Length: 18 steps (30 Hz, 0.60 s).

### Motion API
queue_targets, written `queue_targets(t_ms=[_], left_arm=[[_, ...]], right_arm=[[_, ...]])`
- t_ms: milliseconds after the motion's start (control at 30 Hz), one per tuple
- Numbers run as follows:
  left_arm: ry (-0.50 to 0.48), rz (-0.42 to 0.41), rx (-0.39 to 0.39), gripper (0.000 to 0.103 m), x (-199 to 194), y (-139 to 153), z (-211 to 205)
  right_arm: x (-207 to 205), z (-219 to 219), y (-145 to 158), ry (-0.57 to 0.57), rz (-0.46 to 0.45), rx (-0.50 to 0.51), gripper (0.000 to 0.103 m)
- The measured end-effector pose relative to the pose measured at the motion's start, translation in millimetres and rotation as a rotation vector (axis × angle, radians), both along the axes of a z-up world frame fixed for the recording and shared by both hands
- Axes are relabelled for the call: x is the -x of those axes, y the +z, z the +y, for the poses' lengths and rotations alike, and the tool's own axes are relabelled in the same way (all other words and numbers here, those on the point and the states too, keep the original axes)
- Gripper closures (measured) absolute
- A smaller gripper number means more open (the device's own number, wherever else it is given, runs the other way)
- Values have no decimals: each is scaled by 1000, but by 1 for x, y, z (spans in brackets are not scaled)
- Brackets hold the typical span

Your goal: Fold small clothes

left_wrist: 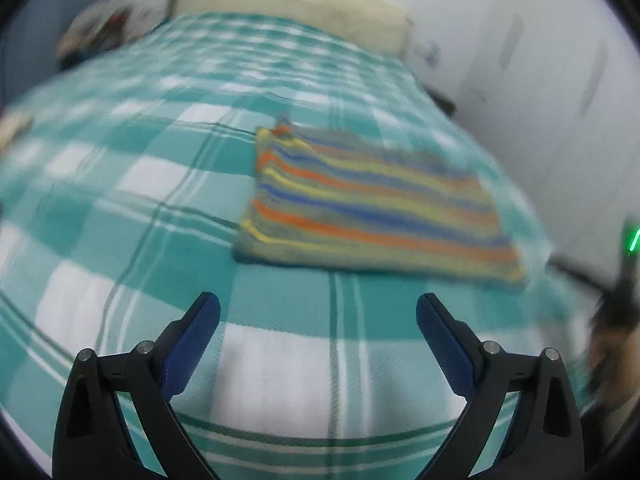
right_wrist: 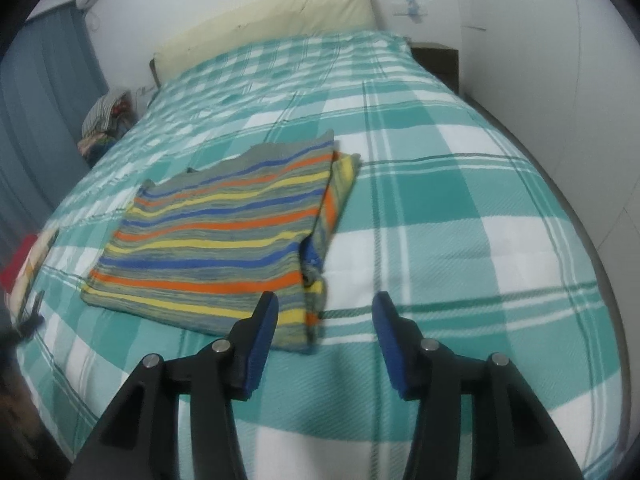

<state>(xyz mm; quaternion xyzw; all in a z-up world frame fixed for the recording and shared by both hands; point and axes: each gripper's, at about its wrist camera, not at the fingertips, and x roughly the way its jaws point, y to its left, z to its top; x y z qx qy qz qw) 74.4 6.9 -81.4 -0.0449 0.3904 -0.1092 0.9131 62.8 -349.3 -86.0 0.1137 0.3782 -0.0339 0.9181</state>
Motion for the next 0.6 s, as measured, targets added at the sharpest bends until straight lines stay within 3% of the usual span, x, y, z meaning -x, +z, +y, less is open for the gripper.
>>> queue_targets(t_ms=[100, 167, 367, 600], left_arm=[[-32, -112, -197, 4, 4, -7, -21], [-28, -128, -237, 4, 1, -11, -25], [2, -45, -95, 4, -8, -35, -18], [26, 85, -70, 2, -16, -63, -15]], right_arm=[[13, 16, -7, -26, -11, -10, 46], [21, 30, -13, -30, -14, 7, 44], [35, 74, -28, 18, -22, 99, 38], [42, 125, -42, 140, -68, 213, 32]])
